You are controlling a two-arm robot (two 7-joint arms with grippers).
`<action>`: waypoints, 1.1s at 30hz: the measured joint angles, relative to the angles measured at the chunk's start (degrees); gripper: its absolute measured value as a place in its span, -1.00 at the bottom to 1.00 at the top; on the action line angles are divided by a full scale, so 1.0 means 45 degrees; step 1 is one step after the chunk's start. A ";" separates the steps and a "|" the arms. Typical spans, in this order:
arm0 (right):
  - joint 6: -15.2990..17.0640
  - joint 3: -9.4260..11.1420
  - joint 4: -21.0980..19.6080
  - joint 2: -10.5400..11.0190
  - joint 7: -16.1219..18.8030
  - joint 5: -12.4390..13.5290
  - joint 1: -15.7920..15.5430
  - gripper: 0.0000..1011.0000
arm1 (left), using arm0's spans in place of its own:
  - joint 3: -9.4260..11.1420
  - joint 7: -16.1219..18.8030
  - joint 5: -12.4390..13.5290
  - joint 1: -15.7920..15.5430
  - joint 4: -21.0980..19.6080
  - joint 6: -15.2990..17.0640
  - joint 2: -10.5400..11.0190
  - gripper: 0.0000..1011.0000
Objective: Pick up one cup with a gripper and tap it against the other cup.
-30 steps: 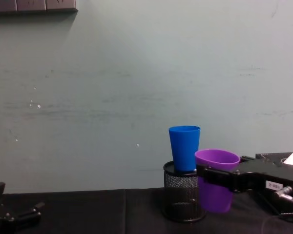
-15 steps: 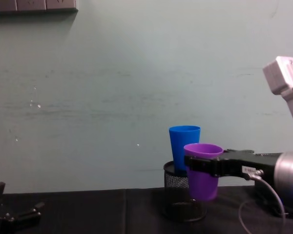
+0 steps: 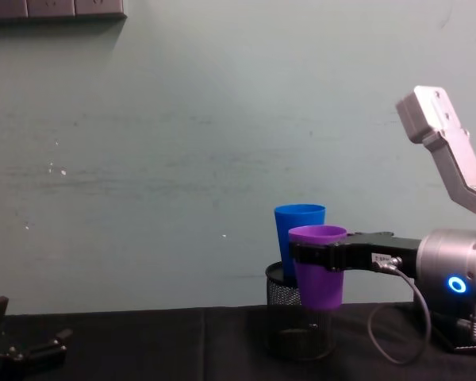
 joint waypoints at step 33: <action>0.0001 0.0129 0.0292 -0.0327 -0.0030 -0.0346 0.0328 0.45 | 0.0000 0.0000 0.0000 0.0000 0.0000 0.0000 0.0000 0.98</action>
